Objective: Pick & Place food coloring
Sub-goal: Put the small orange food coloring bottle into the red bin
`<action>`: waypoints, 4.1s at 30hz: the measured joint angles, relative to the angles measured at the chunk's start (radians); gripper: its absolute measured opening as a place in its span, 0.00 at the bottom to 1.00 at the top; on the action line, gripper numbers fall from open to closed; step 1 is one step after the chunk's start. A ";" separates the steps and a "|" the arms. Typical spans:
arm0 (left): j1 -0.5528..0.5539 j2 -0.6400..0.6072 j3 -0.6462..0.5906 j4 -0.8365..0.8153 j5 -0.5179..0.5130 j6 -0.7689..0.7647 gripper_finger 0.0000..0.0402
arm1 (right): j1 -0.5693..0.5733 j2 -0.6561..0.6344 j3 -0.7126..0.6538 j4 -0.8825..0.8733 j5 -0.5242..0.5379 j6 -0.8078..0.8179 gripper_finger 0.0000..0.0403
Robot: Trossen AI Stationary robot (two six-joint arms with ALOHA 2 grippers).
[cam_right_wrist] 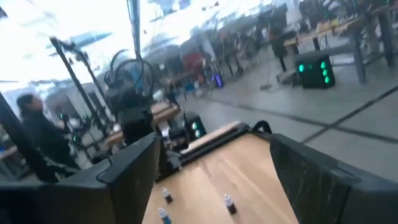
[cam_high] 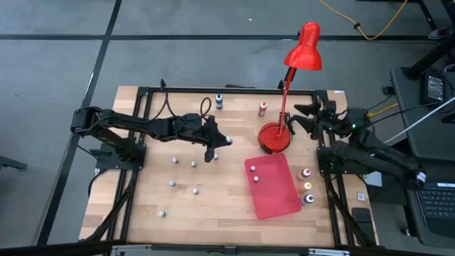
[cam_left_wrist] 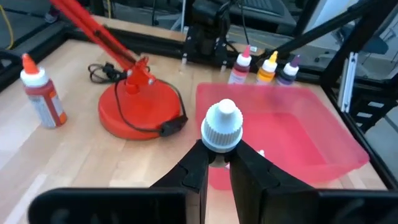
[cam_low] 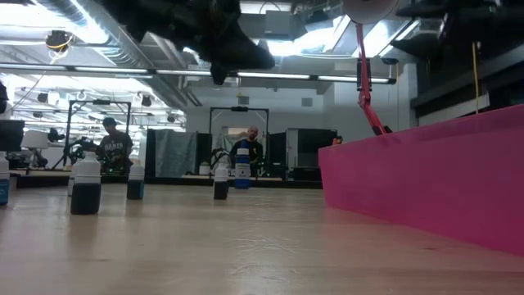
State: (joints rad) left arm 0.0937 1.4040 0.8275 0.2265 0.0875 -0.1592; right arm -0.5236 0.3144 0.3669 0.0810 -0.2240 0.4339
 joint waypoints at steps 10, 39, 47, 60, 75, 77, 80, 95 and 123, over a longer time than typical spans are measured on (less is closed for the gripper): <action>-0.002 0.000 0.183 -0.215 -0.016 0.012 0.10 | 0.117 0.304 0.420 -0.291 -0.061 -0.156 0.76; -0.009 0.000 0.513 -0.655 -0.134 0.004 0.10 | 0.783 0.955 1.215 -0.746 0.797 -0.187 0.76; -0.065 0.000 0.564 -0.752 -0.176 0.023 0.10 | 0.791 1.163 1.425 -0.880 0.833 -0.047 0.76; -0.141 0.000 0.628 -0.824 -0.274 0.026 0.10 | 0.791 1.408 1.712 -1.057 0.746 0.036 0.76; -0.226 0.000 0.628 -0.856 -0.268 0.049 0.10 | 0.791 1.492 1.724 -1.097 0.679 0.063 0.76; -0.237 0.000 0.628 -0.862 -0.245 0.053 0.10 | 0.791 1.497 1.724 -1.096 0.669 0.064 0.76; -0.253 0.000 0.628 -0.861 -0.219 0.066 0.10 | 0.791 1.504 1.724 -1.099 0.663 0.079 0.76; -0.271 0.000 0.628 -0.861 -0.224 0.067 0.10 | 0.807 1.546 1.723 -1.090 0.610 0.086 0.76; -0.271 0.006 0.628 -0.928 -0.201 0.103 0.10 | 0.813 1.545 1.723 -1.008 0.566 0.005 0.76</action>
State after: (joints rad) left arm -0.1772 1.4105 1.4555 -0.7013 -0.1137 -0.0563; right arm 0.2893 1.8591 2.0899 -0.9268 0.3424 0.4386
